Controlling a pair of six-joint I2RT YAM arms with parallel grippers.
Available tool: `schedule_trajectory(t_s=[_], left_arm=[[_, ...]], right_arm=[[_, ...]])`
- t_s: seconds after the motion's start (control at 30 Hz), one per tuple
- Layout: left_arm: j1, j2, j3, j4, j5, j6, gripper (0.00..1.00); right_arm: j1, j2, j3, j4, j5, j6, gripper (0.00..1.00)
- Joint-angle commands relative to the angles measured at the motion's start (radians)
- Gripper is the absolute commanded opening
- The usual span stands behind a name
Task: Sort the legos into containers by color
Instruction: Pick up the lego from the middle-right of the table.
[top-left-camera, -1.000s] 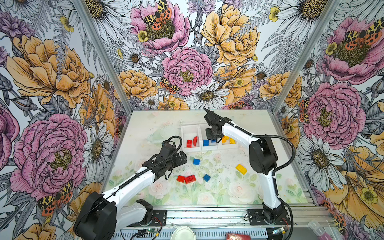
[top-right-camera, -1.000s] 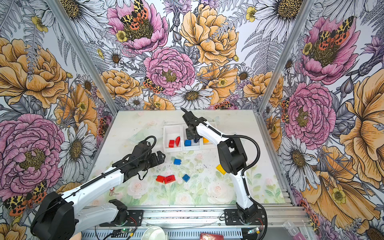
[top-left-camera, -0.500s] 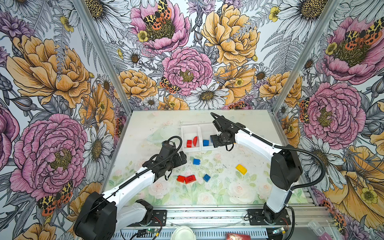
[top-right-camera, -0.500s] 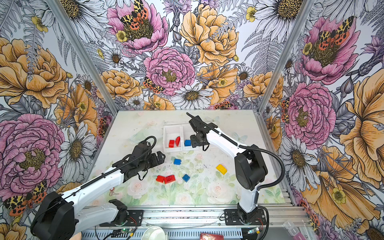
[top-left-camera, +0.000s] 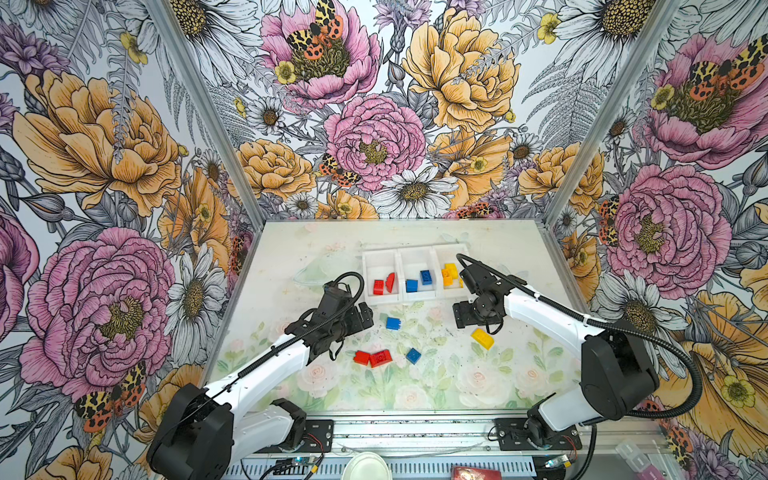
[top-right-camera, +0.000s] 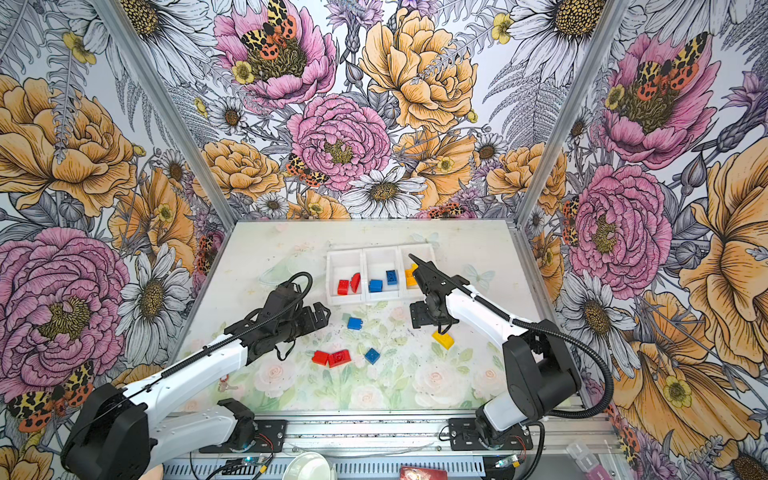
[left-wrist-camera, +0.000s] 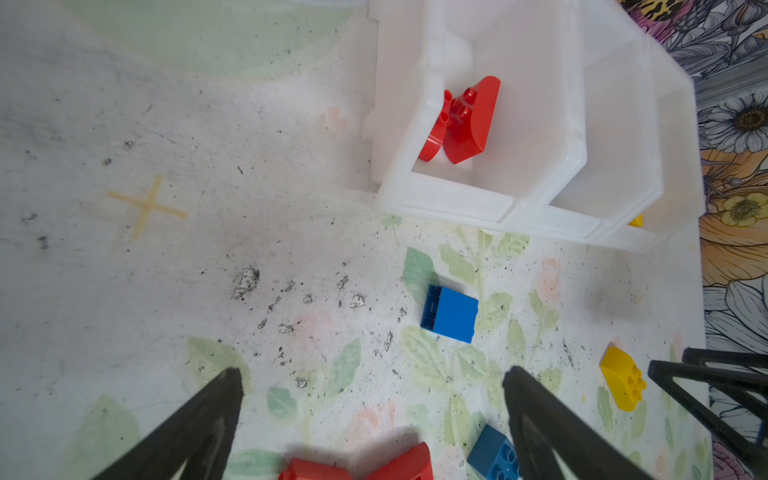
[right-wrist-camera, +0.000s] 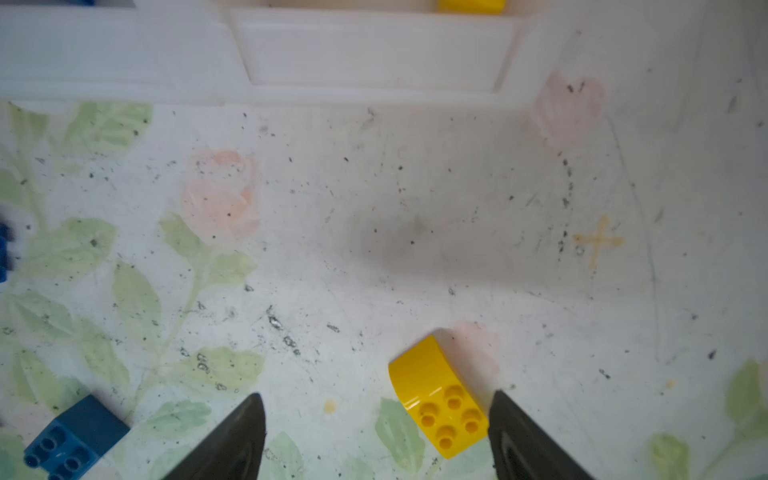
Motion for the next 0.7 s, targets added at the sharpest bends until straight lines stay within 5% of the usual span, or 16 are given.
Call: schedule_trajectory(t_s=[0.0,0.27,0.67], left_arm=[[0.01,-0.008,-0.007,0.001,-0.001,0.021,0.99],[0.011,-0.01,-0.004,-0.003,0.006,0.025,0.99],[0.013,0.008,0.014,-0.004,0.004,0.03,0.99]], right_arm=[[-0.043,-0.046,-0.049,0.049,-0.046,0.002,0.88],[-0.155,-0.011,-0.158,0.159,-0.178,-0.011,0.89],[-0.175,-0.019,-0.225,0.203,-0.283,0.016,0.89]])
